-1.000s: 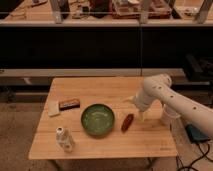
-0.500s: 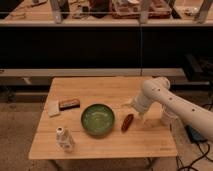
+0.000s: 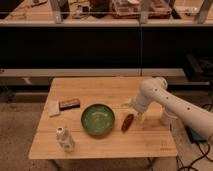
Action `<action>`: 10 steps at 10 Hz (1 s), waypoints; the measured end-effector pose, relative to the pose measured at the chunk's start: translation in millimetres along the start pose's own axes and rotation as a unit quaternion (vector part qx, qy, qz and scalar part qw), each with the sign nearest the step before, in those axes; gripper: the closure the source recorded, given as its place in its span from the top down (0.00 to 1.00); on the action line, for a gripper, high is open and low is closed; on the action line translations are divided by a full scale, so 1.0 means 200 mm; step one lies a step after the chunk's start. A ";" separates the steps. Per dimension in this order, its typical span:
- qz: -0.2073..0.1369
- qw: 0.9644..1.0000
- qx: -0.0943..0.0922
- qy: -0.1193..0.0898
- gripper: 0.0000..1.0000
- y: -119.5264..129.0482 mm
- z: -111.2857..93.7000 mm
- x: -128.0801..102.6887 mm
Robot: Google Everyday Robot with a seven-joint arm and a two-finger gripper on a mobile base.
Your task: Place the pepper in the ceramic cup
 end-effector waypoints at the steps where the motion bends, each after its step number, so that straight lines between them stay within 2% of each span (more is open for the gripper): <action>1: 0.002 1.000 0.001 0.000 0.80 0.00 0.00 0.00; 6: -0.001 1.000 -0.002 -0.010 0.80 0.02 0.05 -0.02; 10: -0.008 1.000 -0.010 -0.008 0.80 0.05 0.08 -0.02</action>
